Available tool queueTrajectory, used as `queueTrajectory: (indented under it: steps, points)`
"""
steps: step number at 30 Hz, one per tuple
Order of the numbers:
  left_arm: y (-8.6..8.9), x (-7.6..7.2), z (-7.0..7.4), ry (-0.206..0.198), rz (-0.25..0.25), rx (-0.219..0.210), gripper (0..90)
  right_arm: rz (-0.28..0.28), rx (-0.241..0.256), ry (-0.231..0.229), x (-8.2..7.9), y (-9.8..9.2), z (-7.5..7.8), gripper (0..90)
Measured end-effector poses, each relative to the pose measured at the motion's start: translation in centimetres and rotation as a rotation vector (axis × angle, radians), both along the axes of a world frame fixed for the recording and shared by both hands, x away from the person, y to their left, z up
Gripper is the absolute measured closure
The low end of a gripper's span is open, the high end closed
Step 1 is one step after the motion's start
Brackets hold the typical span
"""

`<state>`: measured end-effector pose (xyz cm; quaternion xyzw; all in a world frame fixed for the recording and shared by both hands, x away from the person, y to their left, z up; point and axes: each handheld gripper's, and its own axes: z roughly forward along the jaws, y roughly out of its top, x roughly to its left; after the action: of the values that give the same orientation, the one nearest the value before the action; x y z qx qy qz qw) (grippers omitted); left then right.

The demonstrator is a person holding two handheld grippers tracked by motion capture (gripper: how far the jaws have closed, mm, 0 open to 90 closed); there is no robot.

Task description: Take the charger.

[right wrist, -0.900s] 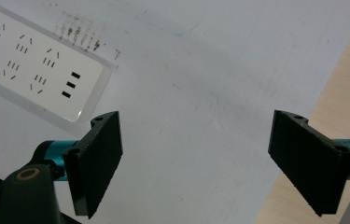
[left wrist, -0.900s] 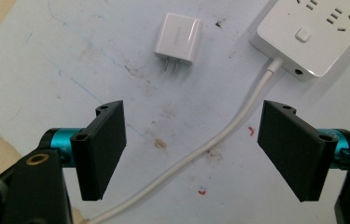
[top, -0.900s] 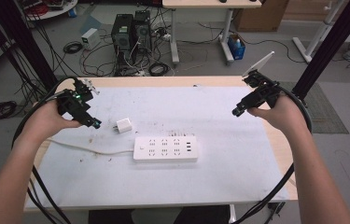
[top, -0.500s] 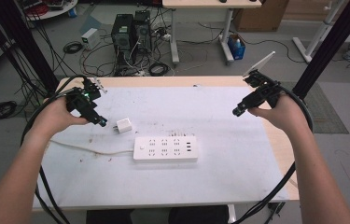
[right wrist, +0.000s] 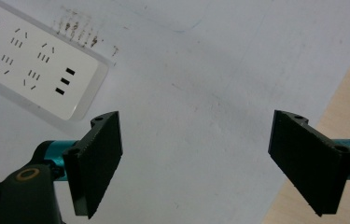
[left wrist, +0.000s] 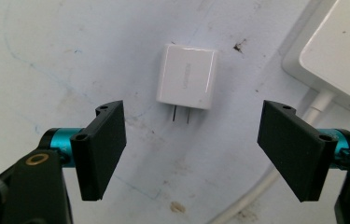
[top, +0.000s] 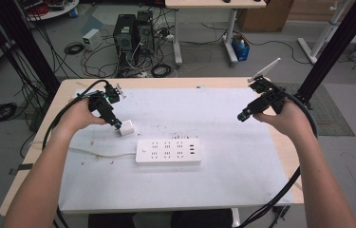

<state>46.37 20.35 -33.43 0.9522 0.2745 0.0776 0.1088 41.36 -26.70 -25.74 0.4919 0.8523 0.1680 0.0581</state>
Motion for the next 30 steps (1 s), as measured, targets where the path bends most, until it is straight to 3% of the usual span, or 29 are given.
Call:
queueTrajectory:
  steps: [8, 14, 19, 25, 30]
  points:
    - [-0.9, 1.5, -2.9, 0.042, -0.01, 0.019, 23.8, 0.012, -0.009, -0.004, -0.1, 0.1, -0.3, 17.1]
    - [-1.7, 2.3, -4.8, 0.067, -0.034, 0.057, 23.8, 0.022, -0.002, -0.007, -0.2, 0.0, -0.5, 17.1]
    - [-1.7, 2.5, -6.0, 0.085, -0.022, 0.096, 23.8, 0.026, -0.003, -0.008, -0.2, -0.2, -0.7, 17.1]
    - [-1.7, 2.6, -6.7, 0.102, -0.027, 0.105, 24.4, 0.02, 0.0, -0.009, -0.3, -0.4, -0.8, 17.1]
    - [-1.7, 2.6, -7.0, 0.112, -0.043, 0.112, 36.6, 0.015, 0.0, -0.009, -0.4, -0.4, -0.9, 17.1]
